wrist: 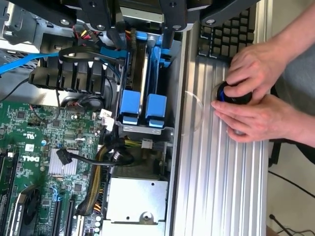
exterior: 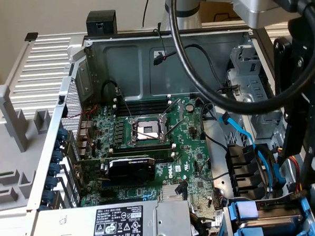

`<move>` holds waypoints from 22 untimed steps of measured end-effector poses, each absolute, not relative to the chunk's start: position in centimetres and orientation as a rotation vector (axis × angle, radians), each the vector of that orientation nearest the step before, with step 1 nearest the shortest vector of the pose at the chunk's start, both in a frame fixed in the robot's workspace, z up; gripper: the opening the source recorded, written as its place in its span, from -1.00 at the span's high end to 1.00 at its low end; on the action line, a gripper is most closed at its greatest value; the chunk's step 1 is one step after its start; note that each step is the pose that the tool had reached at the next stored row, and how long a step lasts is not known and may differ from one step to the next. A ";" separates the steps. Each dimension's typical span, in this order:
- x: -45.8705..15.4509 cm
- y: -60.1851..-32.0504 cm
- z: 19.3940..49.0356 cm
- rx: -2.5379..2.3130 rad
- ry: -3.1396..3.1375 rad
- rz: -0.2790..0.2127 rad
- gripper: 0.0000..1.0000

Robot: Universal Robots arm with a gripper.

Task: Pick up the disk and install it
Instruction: 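Insert the first disk wire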

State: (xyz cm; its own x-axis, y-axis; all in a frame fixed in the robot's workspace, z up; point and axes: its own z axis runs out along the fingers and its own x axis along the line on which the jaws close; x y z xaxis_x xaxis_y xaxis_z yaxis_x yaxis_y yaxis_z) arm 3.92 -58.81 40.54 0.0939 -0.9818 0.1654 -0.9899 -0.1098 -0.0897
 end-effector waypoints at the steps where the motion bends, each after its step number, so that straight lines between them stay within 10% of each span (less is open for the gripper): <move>1: 4.0 -58.9 40.5 2.293 -2.063 0.284 0.15; 22: 4.9 -60.3 40.4 2.322 -2.020 0.260 0.15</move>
State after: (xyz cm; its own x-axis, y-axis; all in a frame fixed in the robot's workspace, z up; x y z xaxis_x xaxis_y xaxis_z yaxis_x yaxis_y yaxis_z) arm 4.89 -60.25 40.42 0.1309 -0.9783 0.1608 -0.9871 -0.1437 -0.0707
